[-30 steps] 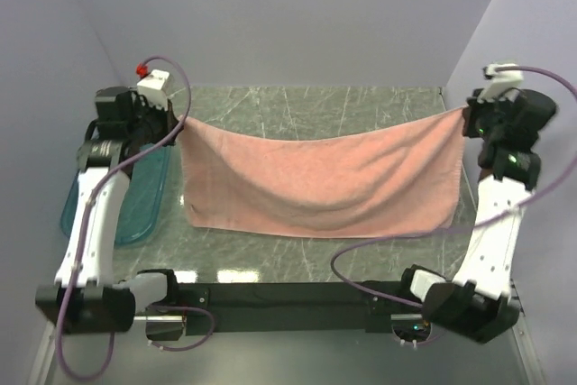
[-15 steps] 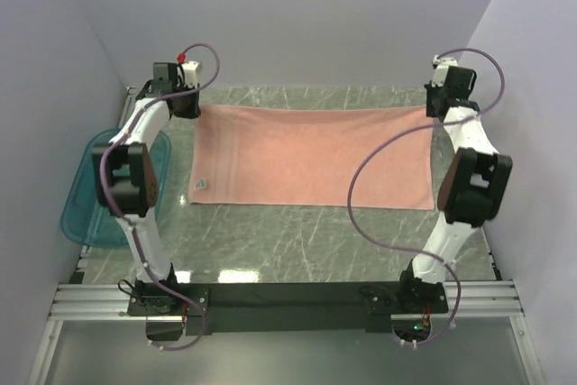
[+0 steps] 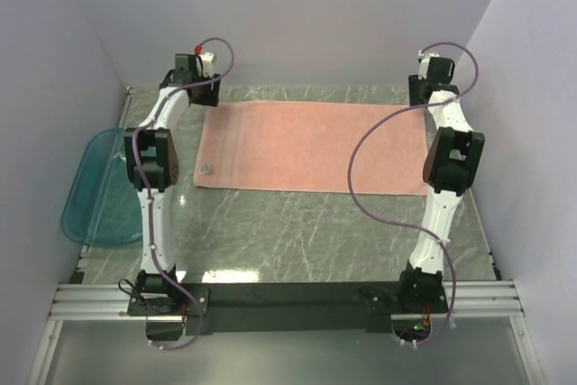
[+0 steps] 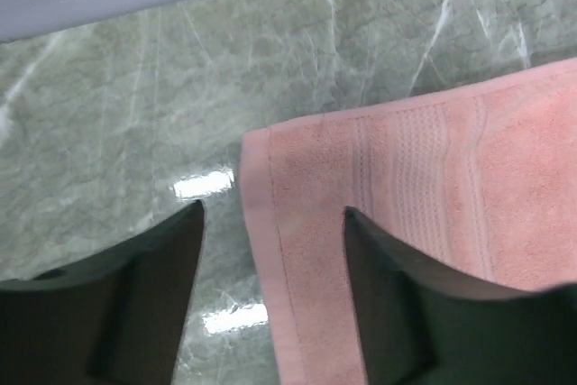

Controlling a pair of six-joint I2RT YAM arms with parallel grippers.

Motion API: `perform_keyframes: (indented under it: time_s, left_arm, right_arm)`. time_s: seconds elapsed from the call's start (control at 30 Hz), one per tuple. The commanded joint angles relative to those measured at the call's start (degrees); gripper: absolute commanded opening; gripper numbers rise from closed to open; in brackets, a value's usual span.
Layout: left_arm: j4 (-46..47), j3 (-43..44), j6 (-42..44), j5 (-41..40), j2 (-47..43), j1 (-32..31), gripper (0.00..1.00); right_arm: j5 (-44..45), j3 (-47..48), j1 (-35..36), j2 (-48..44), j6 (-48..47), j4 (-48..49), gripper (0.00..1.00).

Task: Roll the towels
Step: Flatten the towel

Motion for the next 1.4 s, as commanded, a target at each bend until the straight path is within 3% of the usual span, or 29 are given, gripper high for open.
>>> perform_keyframes:
  time_s: [0.0,0.13,0.23,0.27,0.3,0.37,0.47,0.57,0.6,0.7,0.77,0.87,1.03,1.37]
  left_arm:
    - [0.64,4.29,0.43,-1.69,-2.76,0.85,0.72]
    - [-3.13,-0.26,0.78,3.31,-10.4,1.47,0.73]
    - [-7.61,-7.88,2.63,8.32,-21.53,1.47,0.73]
    - [-9.01,-10.19,3.15,9.38,-23.67,1.47,0.73]
    - [-11.64,-12.3,3.68,11.74,-25.69,1.47,0.73]
    - [-14.29,-18.37,4.39,13.16,-30.86,1.47,0.72]
    - [-18.33,-25.84,5.71,16.5,-36.85,1.47,0.69]
    - [-20.36,-32.43,7.2,19.32,-42.47,1.47,0.65]
    - [-20.28,-34.19,7.2,19.67,-43.89,1.47,0.63]
    - [-20.88,-39.47,7.02,19.32,-48.11,1.3,0.56]
    - [-21.07,-42.72,7.29,19.06,-50.39,1.3,0.52]
    - [-19.84,-47.73,6.68,17.14,-52.95,1.03,0.45]
    - [-17.99,-52.92,5.71,15.98,-54.8,0.94,0.43]
    - [-17.82,-52.66,3.25,14.93,-51.99,0.94,0.38]
  right_arm:
    - [2.4,2.57,0.13,-3.9,0.12,-0.69,0.66]
    - [-1.98,1.53,-0.05,-9.96,-1.11,-9.63,0.67]
    - [-8.04,-5.05,-0.31,-20.82,-2.69,-15.26,0.68]
    - [-8.67,-7.07,-0.4,-22.96,-3.13,-16.76,0.75]
    - [-9.63,-10.57,-0.31,-24.98,-3.4,-18.69,0.91]
    - [-12.96,-14.63,-0.92,-29.47,-4.63,-25.72,0.91]
    - [-16.22,-19.11,-2.59,-33.08,-5.68,-35.04,0.81]
    - [-19.57,-23.95,-6.63,-34.58,-6.38,-41.46,0.64]
    - [-20.97,-25.36,-9.16,-34.67,-6.82,-42.35,0.52]
    - [-21.24,-30.64,-11.56,-35.28,-7.7,-42.88,0.32]
    - [-20.54,-34.23,-12.26,-35.46,-7.97,-41.48,0.24]
    - [-19.93,-37.49,-12.35,-35.02,-7.09,-38.5,0.21]
    - [-18.7,-40.31,-12.18,-33.18,-4.37,-31.57,0.19]
    - [-15.01,-41.45,-12.18,-25.88,-2.34,-26.45,0.17]
